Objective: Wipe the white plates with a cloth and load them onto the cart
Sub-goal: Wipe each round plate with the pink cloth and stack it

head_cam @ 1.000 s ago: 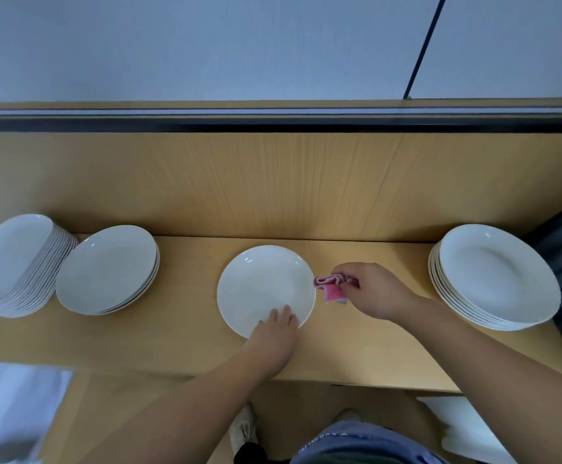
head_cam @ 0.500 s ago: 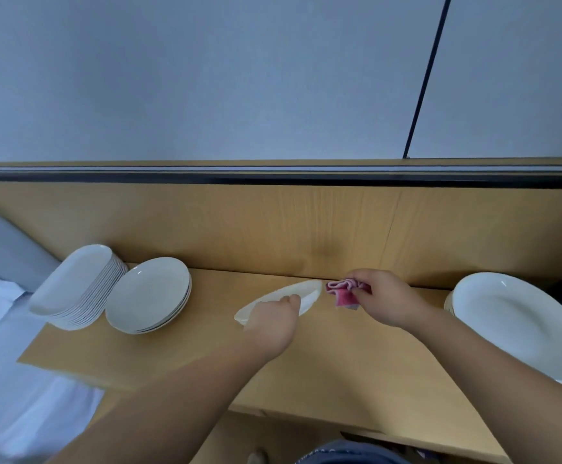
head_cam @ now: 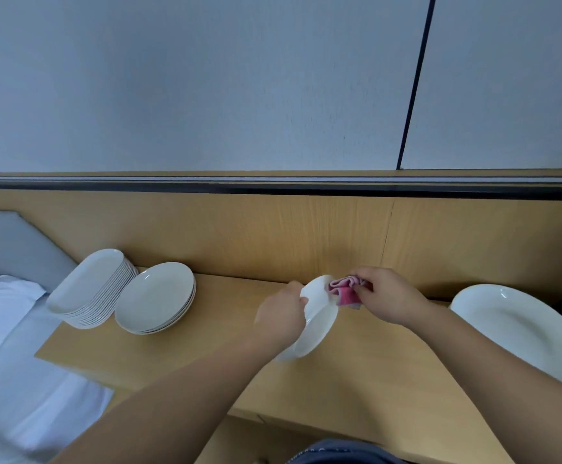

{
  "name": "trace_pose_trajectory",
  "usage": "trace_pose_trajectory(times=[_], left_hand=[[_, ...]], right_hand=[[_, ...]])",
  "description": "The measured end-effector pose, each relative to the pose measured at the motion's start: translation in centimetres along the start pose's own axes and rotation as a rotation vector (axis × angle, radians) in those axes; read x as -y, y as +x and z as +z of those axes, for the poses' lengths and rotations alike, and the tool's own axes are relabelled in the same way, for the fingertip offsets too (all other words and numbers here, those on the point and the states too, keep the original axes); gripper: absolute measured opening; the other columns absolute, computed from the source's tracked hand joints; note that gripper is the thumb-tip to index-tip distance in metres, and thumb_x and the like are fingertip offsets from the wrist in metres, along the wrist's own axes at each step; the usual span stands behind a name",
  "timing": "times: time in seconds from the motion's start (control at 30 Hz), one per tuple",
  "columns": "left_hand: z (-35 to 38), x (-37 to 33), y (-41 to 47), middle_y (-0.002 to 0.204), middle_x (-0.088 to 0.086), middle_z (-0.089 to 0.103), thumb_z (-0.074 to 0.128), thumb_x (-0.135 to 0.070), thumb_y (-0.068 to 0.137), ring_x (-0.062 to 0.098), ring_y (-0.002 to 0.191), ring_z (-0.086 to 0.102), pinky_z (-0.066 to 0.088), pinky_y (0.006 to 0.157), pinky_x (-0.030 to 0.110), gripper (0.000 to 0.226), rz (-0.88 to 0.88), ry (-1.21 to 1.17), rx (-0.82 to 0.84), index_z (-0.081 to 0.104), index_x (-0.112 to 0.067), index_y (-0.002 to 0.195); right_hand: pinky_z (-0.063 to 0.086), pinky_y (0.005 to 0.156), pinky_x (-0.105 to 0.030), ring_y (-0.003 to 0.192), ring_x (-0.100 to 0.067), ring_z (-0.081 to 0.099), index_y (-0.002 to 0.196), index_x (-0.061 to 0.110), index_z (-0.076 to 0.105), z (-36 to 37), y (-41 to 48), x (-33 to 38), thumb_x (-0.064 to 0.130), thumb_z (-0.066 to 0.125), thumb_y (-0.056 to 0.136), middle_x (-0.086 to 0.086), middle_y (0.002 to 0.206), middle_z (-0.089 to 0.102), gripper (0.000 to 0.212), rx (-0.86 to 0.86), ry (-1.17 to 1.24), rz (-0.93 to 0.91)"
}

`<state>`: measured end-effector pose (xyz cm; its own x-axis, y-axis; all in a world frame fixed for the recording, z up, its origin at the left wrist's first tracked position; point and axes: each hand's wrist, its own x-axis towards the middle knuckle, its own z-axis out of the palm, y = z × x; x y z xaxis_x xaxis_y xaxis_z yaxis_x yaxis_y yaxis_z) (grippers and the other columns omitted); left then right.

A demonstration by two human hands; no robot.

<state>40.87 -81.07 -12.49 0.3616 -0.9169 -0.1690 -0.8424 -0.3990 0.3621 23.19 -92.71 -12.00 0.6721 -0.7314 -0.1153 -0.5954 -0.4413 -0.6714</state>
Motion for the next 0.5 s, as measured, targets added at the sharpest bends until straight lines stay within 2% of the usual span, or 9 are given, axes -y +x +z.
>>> trace_pose_trajectory(times=[0.1, 0.23, 0.33, 0.43, 0.5], left_hand=[[-0.4, 0.8, 0.3, 0.096, 0.002, 0.06, 0.034, -0.029, 0.103, 0.021, 0.084, 0.057, 0.049, 0.075, 0.038, 0.025, -0.033, -0.069, -0.045, 0.051, -0.014, 0.114], [-1.5, 3.2, 1.1, 0.094, 0.003, 0.057, 0.037, -0.025, 0.102, 0.02, 0.083, 0.054, 0.043, 0.07, 0.034, 0.02, -0.073, -0.173, -0.057, 0.051, -0.012, 0.109], [-2.5, 5.6, 1.7, 0.094, -0.001, 0.057, 0.043, -0.018, 0.097, 0.02, 0.086, 0.054, 0.045, 0.071, 0.035, 0.012, -0.031, -0.246, -0.025, 0.049, -0.017, 0.108], [-3.3, 7.9, 1.9, 0.103, -0.009, 0.06, 0.061, -0.015, 0.083, 0.015, 0.092, 0.057, 0.051, 0.078, 0.037, 0.034, -0.002, -0.388, 0.054, 0.052, -0.021, 0.116], [-3.3, 9.7, 2.2, 0.116, -0.012, 0.053, 0.072, -0.015, 0.077, 0.011, 0.104, 0.051, 0.048, 0.087, 0.033, 0.059, -0.009, -0.381, 0.116, 0.048, -0.022, 0.13]], right_hand=[[0.046, 0.064, -0.036, 0.073, -0.021, 0.058, 0.094, 0.021, 0.065, 0.4, 0.6, 0.5, 0.02, 0.046, 0.096, 0.0, 0.079, 0.065, 0.019, 0.018, 0.0, -0.013], [0.042, 0.061, -0.032, 0.069, -0.017, 0.056, 0.096, 0.018, 0.066, 1.4, 2.2, 2.1, 0.02, 0.045, 0.097, -0.001, 0.082, 0.066, 0.02, 0.041, 0.033, -0.031], [0.047, 0.066, -0.037, 0.076, -0.026, 0.059, 0.097, 0.015, 0.066, 2.6, 4.2, 3.8, 0.021, 0.046, 0.099, -0.007, 0.088, 0.067, 0.021, 0.072, 0.102, -0.055], [0.045, 0.063, -0.031, 0.071, -0.018, 0.059, 0.098, 0.013, 0.064, 4.7, 6.6, 5.6, 0.02, 0.046, 0.1, -0.005, 0.086, 0.066, 0.02, 0.146, 0.141, -0.046], [0.047, 0.063, -0.033, 0.073, -0.021, 0.062, 0.096, 0.013, 0.061, 6.8, 8.4, 6.4, 0.021, 0.044, 0.1, -0.008, 0.088, 0.064, 0.019, 0.17, 0.106, -0.032]])
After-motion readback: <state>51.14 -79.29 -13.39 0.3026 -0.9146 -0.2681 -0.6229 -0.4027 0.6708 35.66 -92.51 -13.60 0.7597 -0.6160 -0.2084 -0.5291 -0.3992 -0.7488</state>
